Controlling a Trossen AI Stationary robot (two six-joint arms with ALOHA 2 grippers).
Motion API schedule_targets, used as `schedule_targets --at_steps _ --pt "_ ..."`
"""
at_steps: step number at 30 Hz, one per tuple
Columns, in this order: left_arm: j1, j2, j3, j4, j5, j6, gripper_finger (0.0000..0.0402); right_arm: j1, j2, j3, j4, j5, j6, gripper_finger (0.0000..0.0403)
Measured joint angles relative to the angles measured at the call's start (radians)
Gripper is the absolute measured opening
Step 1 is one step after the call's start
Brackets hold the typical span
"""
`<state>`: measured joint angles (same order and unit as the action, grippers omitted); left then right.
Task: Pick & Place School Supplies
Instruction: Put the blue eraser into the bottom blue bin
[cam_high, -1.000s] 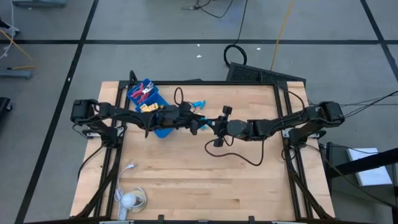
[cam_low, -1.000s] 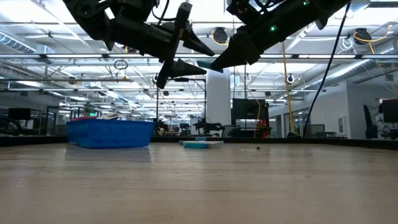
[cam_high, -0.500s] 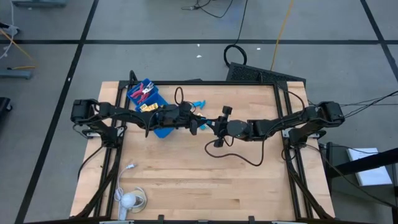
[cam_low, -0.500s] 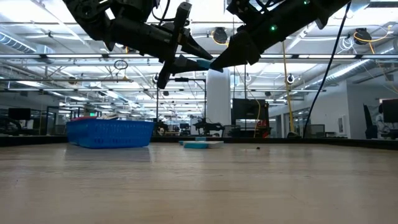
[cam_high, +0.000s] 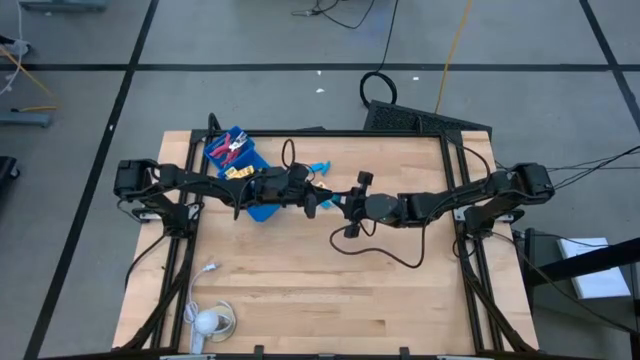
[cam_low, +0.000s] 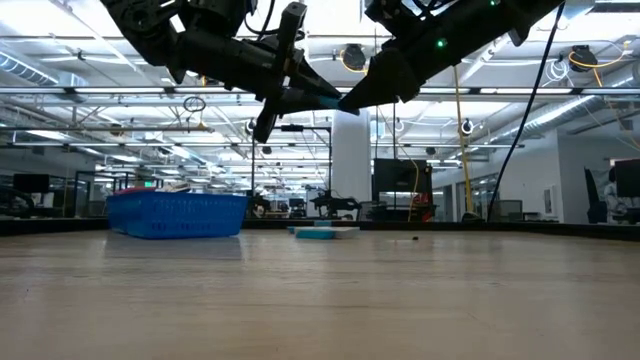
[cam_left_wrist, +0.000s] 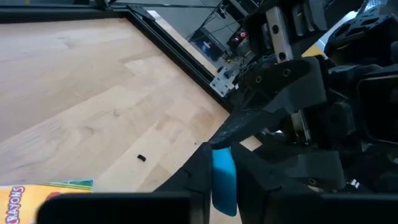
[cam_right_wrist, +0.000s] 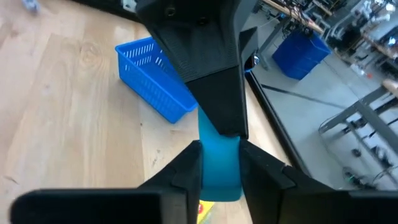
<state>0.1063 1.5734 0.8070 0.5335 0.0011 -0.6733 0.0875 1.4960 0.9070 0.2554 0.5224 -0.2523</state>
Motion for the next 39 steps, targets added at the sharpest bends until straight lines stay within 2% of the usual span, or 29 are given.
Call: schedule_targets --at_steps 2,8,12,16,19,23,26,29,34,39 --pt "0.005 -0.001 0.000 0.003 0.012 0.012 0.0034 0.000 0.000 0.000 0.000 0.000 0.050 0.0103" --pt "0.036 -0.029 0.000 -0.015 0.094 0.040 0.0034 0.005 -0.005 0.001 -0.008 0.003 0.109 0.0157" --pt "0.052 -0.092 0.000 -0.100 0.092 0.098 0.0040 0.016 -0.035 0.001 -0.035 0.005 0.113 0.0174" --pt "0.058 -0.185 0.000 -0.238 0.040 0.154 0.0033 0.019 -0.092 0.001 -0.111 0.003 0.166 0.0179" --pt "0.040 -0.267 0.001 -0.352 -0.053 0.211 0.0033 0.018 -0.149 -0.049 -0.123 0.003 0.204 0.0180" --pt "-0.033 -0.354 0.001 -0.524 -0.317 0.265 0.0033 0.009 -0.232 -0.170 -0.063 0.002 0.236 0.0180" --pt "-0.100 -0.398 0.000 -0.669 -0.498 0.247 0.0033 -0.011 -0.292 -0.256 -0.008 0.003 0.245 0.0180" --pt "-0.163 -0.419 0.000 -0.810 -0.626 0.190 0.0033 -0.026 -0.339 -0.314 0.042 0.001 0.245 0.0180" --pt "-0.249 -0.425 -0.013 -0.980 -0.761 0.058 0.0033 -0.037 -0.393 -0.348 0.072 0.001 0.245 0.0180" --pt "-0.270 -0.424 -0.094 -0.993 -0.791 -0.063 0.0033 -0.036 -0.397 -0.349 0.069 -0.002 0.239 0.0180"
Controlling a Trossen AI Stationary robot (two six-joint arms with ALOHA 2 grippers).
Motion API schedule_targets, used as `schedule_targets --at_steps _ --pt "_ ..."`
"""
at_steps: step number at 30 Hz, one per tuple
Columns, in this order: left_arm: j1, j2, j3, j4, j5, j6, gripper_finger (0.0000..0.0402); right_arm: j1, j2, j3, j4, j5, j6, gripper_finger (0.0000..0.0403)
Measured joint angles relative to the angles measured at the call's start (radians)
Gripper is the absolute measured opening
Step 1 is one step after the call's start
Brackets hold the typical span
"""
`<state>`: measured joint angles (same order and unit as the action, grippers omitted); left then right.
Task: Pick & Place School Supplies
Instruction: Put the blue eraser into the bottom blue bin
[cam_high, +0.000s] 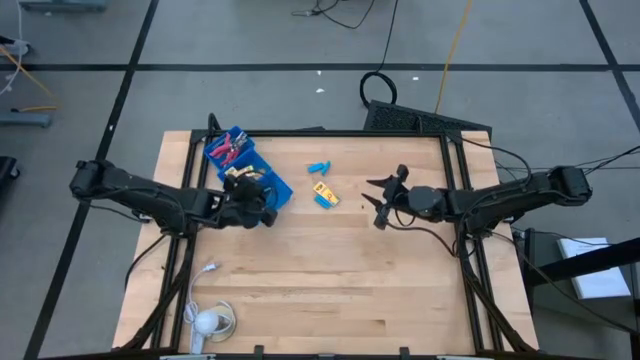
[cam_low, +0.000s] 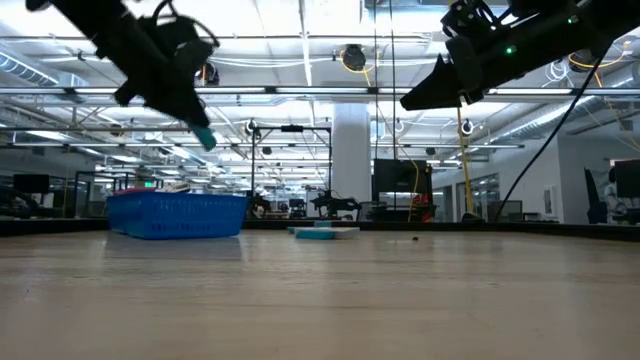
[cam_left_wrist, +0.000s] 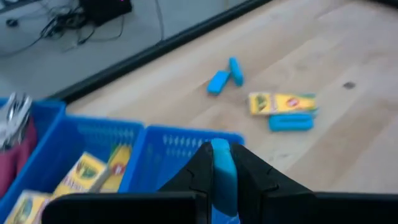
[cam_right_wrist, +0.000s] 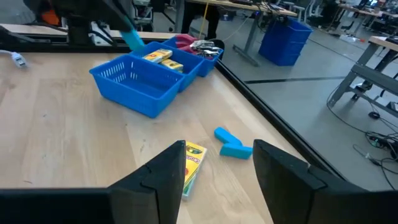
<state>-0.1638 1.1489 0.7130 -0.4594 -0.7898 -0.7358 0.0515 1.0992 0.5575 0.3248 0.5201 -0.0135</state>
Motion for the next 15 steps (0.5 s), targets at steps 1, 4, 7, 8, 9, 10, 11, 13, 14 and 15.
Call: schedule_targets --at_steps 1,4,7,8,9,10,11,13,14,15 --pt "0.000 0.000 -0.020 0.000 0.000 -0.020 0.0033 0.000 0.000 0.000 -0.001 0.000 0.000 0.0180" --pt "0.001 0.000 -0.081 0.027 -0.001 -0.054 0.0033 0.000 0.000 0.000 -0.005 0.000 0.002 0.0180" --pt "0.009 0.000 -0.145 0.106 -0.002 -0.045 0.0033 0.000 0.000 0.000 0.000 0.000 0.002 0.0180" --pt "0.015 0.000 -0.168 0.139 -0.004 -0.044 0.0033 0.000 0.000 0.000 0.000 0.000 0.002 0.0180" --pt "0.021 0.000 -0.190 0.168 -0.005 -0.042 0.0033 0.000 0.000 0.000 0.000 0.000 0.002 0.0180" --pt "0.026 0.000 -0.216 0.206 -0.005 -0.031 0.0033 0.000 0.000 0.000 0.000 0.000 0.002 0.0180" --pt "0.031 0.000 -0.241 0.251 -0.005 -0.015 0.0033 0.000 0.000 0.000 0.000 0.000 0.002 0.0180" --pt "0.037 0.000 -0.291 0.336 -0.006 0.023 0.0033 0.000 0.000 0.000 0.000 0.000 0.007 0.0180" --pt "0.042 0.000 -0.316 0.376 -0.005 0.042 0.0033 0.001 0.000 0.000 0.000 -0.001 0.012 0.0180" --pt "0.046 0.000 -0.338 0.408 -0.003 0.051 0.0033 0.001 0.000 0.000 0.000 -0.001 0.016 0.0180"
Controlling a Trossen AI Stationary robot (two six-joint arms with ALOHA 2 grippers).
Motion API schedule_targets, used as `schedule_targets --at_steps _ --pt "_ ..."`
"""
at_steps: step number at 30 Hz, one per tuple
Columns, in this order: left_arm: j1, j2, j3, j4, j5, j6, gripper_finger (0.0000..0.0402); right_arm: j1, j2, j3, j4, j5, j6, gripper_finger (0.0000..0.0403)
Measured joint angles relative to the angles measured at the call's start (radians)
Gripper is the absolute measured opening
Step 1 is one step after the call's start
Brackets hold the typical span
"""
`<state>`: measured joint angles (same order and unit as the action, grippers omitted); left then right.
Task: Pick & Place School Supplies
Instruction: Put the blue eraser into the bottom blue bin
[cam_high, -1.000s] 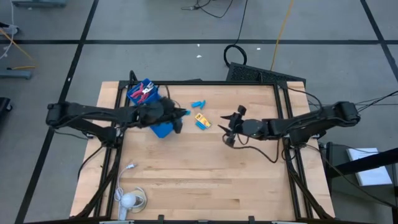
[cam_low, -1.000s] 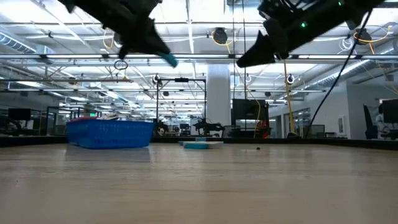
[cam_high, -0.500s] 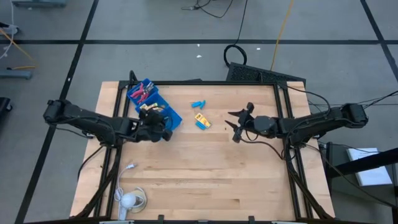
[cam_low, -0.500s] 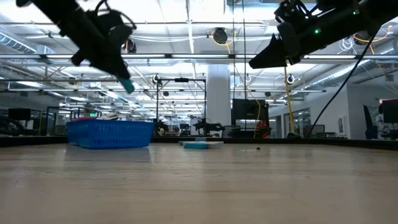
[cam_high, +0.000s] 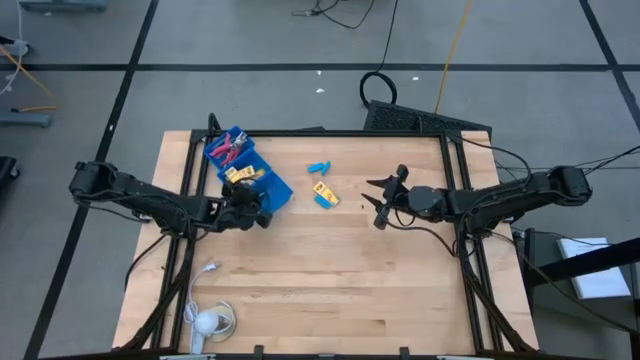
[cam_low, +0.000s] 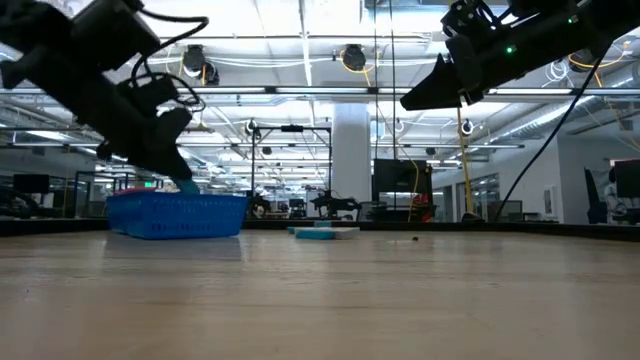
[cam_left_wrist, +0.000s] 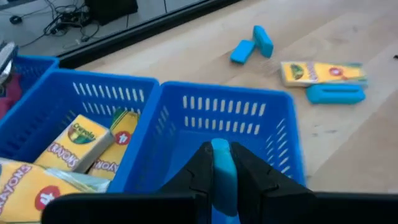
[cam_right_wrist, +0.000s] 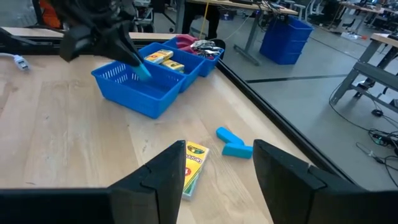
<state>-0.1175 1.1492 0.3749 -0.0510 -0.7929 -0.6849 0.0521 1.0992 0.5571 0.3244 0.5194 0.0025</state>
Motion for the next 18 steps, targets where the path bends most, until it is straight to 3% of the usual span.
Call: schedule_targets --at_steps 7,18 --pt "0.027 0.000 -0.096 0.151 0.010 0.009 0.0033 0.002 0.000 0.000 0.000 0.000 0.004 0.0180" --pt "0.032 0.000 -0.099 0.171 0.062 0.056 0.0033 0.002 0.000 0.000 0.000 0.000 0.003 0.0180"
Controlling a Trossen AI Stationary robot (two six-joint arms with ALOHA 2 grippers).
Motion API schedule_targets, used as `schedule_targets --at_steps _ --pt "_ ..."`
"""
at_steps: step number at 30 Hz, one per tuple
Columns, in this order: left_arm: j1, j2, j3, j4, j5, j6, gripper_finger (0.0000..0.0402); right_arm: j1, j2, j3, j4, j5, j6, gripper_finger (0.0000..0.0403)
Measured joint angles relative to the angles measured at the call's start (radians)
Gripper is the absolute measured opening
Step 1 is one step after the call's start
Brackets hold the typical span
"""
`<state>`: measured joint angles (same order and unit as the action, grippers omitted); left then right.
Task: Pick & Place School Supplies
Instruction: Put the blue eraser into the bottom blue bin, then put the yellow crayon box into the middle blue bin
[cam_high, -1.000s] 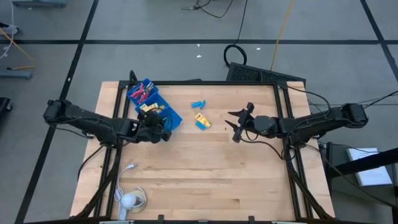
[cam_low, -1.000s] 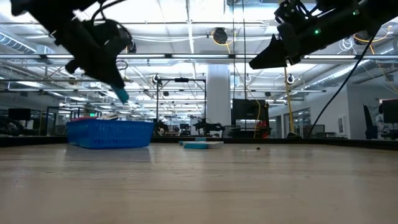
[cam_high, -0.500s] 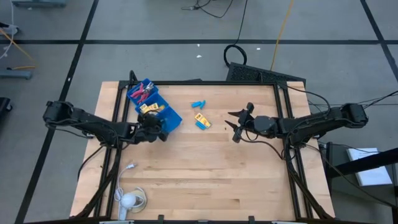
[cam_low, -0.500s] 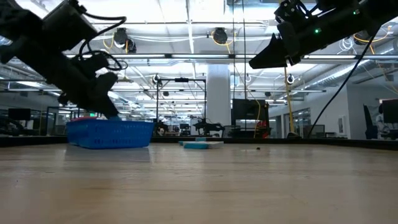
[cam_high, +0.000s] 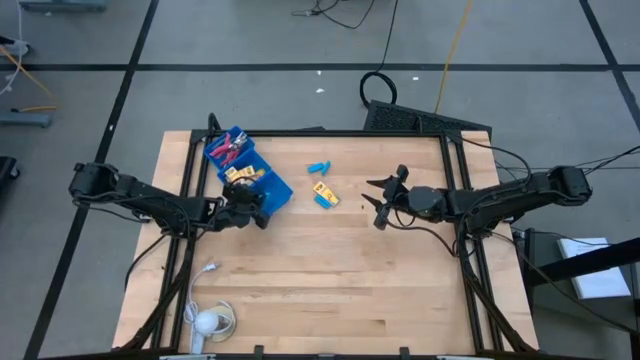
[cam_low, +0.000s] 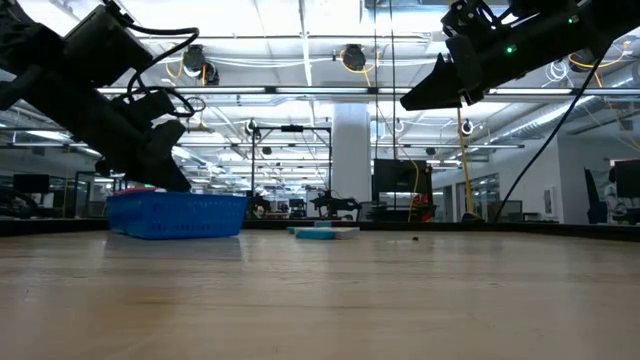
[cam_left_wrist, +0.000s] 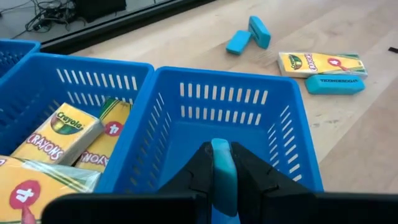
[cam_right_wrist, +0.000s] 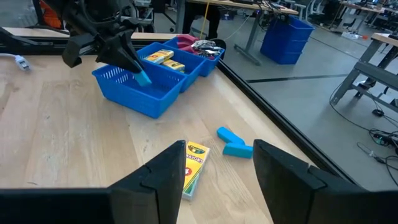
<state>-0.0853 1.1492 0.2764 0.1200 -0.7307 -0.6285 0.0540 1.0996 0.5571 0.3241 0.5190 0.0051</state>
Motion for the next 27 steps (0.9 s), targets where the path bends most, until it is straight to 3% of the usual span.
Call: schedule_targets --at_steps 12,20,27 --pt "0.000 0.000 0.000 -0.003 0.031 0.018 0.0038 0.000 0.000 0.000 0.000 0.000 0.013 0.0180" --pt "0.000 0.000 0.000 -0.002 0.054 0.018 0.0114 0.000 0.000 0.000 0.000 0.000 0.014 0.0180" --pt "0.000 0.000 0.000 0.001 0.054 0.023 0.0153 0.000 0.000 0.000 -0.002 0.000 0.018 0.0180"
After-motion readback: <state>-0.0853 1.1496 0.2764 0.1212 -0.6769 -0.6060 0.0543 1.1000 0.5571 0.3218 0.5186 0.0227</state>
